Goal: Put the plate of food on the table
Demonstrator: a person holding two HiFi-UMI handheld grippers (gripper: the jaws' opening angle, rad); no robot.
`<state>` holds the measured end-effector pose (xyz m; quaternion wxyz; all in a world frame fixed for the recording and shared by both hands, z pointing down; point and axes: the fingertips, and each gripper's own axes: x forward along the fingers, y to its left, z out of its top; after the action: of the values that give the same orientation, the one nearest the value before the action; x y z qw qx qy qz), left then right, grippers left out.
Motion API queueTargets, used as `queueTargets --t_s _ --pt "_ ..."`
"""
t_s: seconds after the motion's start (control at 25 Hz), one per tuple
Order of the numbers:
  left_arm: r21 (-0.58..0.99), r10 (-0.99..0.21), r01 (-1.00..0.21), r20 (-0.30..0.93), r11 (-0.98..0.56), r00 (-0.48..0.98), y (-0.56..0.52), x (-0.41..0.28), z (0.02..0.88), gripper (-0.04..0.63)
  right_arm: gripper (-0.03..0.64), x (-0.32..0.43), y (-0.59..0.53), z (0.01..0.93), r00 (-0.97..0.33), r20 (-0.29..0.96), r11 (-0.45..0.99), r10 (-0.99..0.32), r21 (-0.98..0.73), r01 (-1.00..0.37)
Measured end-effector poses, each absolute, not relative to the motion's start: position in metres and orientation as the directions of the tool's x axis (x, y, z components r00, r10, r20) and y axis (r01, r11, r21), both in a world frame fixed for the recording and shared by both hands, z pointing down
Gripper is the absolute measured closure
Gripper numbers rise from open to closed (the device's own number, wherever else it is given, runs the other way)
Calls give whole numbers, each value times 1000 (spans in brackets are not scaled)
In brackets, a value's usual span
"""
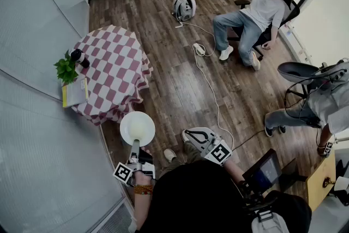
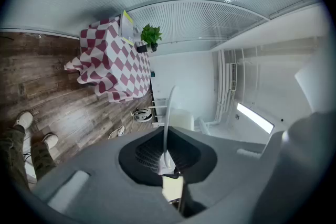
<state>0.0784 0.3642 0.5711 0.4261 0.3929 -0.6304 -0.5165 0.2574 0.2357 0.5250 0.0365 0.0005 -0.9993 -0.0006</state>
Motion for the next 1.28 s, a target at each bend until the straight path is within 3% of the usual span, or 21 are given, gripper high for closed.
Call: queueTargets --t_s 0.24,0.72,1.28 --pt "993 -944 -18 107 119 -311 329 115 576 575 604 286 210 538 -982 186 998 38 38 46" --pt "992 -958 -32 108 120 -264 279 113 574 575 604 281 156 553 -979 200 999 -29 35 -23" --pt "983 -896 -95 101 156 -432 206 66 554 575 604 226 55 576 -981 175 996 87 19 92"
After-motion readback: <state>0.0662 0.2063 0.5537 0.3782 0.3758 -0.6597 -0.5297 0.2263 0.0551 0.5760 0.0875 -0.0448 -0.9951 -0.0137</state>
